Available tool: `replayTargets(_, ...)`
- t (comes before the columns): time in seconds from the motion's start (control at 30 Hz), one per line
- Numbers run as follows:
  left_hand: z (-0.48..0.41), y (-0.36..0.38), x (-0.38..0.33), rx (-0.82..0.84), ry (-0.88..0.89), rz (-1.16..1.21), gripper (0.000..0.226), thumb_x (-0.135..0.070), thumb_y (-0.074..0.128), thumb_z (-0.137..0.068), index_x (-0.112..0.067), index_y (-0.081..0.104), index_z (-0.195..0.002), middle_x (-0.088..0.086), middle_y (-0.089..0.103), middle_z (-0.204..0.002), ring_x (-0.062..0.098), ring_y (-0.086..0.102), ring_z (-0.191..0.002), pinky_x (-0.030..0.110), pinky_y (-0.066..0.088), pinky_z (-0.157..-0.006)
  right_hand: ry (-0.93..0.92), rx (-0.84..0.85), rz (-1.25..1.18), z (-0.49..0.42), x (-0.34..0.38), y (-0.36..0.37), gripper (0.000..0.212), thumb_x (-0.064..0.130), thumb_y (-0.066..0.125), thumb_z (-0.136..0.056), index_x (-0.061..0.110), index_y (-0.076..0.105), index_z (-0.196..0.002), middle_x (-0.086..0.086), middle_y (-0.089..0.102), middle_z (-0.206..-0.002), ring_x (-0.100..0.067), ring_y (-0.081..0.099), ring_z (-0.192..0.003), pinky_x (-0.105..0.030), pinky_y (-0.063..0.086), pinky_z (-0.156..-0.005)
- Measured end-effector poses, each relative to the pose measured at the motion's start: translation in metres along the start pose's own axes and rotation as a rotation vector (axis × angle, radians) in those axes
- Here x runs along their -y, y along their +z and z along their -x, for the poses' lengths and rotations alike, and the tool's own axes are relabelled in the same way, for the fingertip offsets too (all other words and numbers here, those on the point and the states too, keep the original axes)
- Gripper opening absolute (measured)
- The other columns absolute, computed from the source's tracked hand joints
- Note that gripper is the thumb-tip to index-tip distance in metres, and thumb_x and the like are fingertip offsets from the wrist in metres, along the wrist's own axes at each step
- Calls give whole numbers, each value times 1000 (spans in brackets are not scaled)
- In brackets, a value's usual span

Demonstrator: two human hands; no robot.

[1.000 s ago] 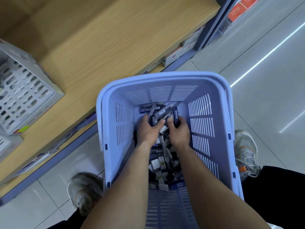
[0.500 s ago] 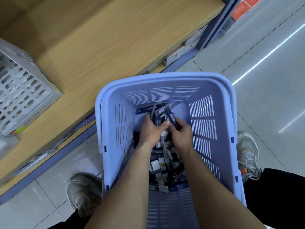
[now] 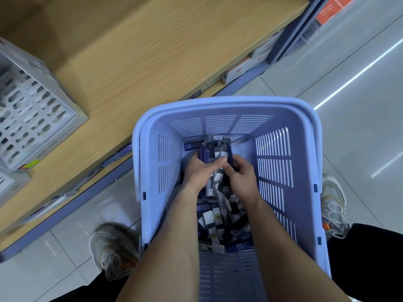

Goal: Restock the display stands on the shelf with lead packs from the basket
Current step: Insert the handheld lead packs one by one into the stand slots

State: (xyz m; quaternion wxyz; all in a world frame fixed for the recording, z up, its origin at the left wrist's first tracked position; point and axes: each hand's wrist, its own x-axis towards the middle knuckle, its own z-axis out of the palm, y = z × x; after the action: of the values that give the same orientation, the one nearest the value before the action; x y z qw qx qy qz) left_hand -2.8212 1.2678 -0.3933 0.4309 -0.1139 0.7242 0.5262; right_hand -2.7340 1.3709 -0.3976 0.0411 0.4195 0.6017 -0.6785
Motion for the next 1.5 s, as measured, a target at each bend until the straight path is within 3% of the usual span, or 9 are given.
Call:
replayTargets(0.07, 1, 1, -2, 17, -2, 11, 29, -21, 87, -79, -24, 67, -101, -5, 78, -94, 2, 73, -85, 15, 54, -73, 18, -2, 12, -2, -2, 1, 11, 18, 61, -99, 19, 71, -98, 12, 68, -76, -4, 63, -66, -33, 51, -68)
replayTargets(0.17, 4, 3, -4, 19, 8, 34, 28, -14, 86, -80, -16, 71, -103, -1, 79, -95, 6, 74, -87, 12, 53, -69, 12, -33, 60, -6, -6, 1, 14, 25, 62, -94, 22, 74, -102, 1, 71, -101, -16, 70, -93, -46, 56, -87)
replayTargets(0.3, 6, 2, -1, -102, 12, 81, 19, -18, 85, -81, -19, 76, -97, -5, 79, -92, 8, 75, -87, 21, 54, -76, 3, -37, 55, -6, -2, 2, 24, 16, 56, -98, 22, 72, -114, 6, 76, -102, -12, 70, -101, -39, 54, -94)
replayTargets(0.53, 8, 4, -4, -263, 25, 89, 32, -23, 90, -76, -18, 72, -102, -5, 78, -92, 11, 75, -86, 32, 59, -84, 34, -115, 64, -4, 2, 2, 29, 35, 58, -95, 23, 70, -119, 10, 74, -108, -8, 68, -104, -42, 53, -99)
replayTargets(0.9, 46, 3, -16, -272, 42, 87, 17, -18, 86, -79, -20, 72, -88, -6, 77, -82, 8, 74, -77, 26, 54, -72, -96, -33, 105, 26, 15, -2, 15, 24, 62, -98, 29, 74, -91, 12, 71, -74, -5, 63, -71, -29, 52, -69)
replayTargets(1.07, 60, 5, -20, -294, 32, 94, 19, -15, 85, -80, -21, 67, -82, -10, 73, -73, 5, 71, -70, 20, 51, -64, -84, 42, 75, 38, 19, -6, 15, 20, 64, -97, 20, 76, -105, 7, 77, -92, -9, 72, -90, -30, 57, -84)
replayTargets(1.17, 69, 3, -22, -294, 32, 77, 24, -14, 85, -80, -22, 63, -76, -13, 69, -66, 1, 68, -64, 15, 49, -58, -78, -35, 176, 41, 17, -6, 16, 23, 61, -98, 20, 76, -101, 10, 76, -87, -6, 71, -84, -30, 57, -79)
replayTargets(1.33, 95, -3, -31, -252, 56, 28, 19, -21, 87, -78, -19, 72, -89, -7, 76, -79, 2, 71, -70, 17, 50, -61, -91, -172, 307, 50, 27, -9, 21, 31, 54, -101, 21, 73, -103, 12, 72, -88, -8, 67, -84, -29, 53, -75)
replayTargets(1.5, 131, -13, -56, -232, 110, 30, 20, -20, 87, -79, -18, 74, -95, -5, 78, -86, 5, 74, -78, 19, 52, -68, -211, -88, 134, 77, 73, -12, 36, 35, 47, -104, 27, 55, -70, 11, 54, -58, -12, 48, -53, -30, 41, -56)
